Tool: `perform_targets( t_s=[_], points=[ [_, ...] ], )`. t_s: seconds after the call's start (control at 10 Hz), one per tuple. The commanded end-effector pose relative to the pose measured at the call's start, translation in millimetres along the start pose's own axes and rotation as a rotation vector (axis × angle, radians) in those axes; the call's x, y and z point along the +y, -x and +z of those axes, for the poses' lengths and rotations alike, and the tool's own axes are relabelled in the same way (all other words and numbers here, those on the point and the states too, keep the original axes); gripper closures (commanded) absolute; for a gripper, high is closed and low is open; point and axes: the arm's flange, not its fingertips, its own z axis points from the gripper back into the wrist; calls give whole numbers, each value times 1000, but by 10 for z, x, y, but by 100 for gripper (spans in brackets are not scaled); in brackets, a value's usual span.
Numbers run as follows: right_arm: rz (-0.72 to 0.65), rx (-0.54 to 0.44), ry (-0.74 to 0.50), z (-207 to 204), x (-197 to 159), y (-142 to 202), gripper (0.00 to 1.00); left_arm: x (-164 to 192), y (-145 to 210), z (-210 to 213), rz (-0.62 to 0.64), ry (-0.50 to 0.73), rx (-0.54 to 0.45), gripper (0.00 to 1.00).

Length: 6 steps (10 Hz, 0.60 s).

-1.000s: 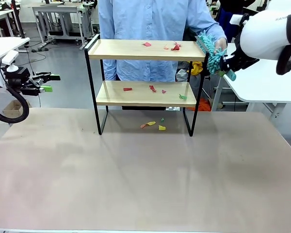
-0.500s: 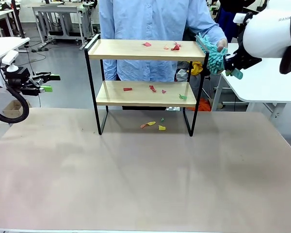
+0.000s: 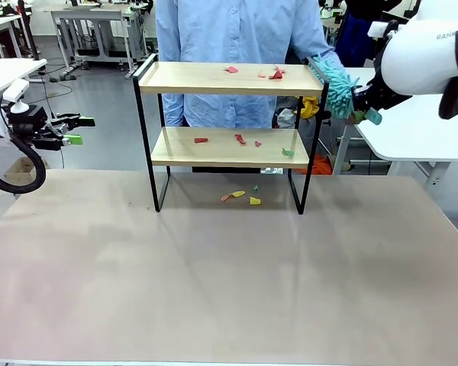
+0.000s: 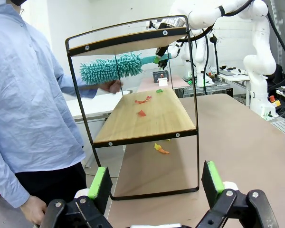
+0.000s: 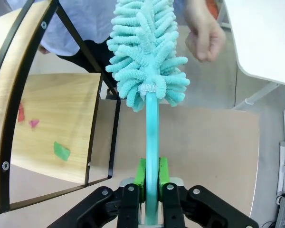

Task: Clean the shelf.
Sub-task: Pick up the Duster handed by the human, then clean the specific section of the Shelf indicated by the human with the Duster.

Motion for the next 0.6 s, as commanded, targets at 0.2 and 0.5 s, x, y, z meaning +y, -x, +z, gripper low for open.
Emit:
perform_targets(
  t_s=[0.2, 0.5],
  points=[
    [10, 3, -5, 27, -6, -2, 100, -14, -23, 0, -8, 7, 7, 0],
    [10, 3, -5, 27, -6, -2, 100, -14, -23, 0, -8, 7, 7, 0]
  ],
)
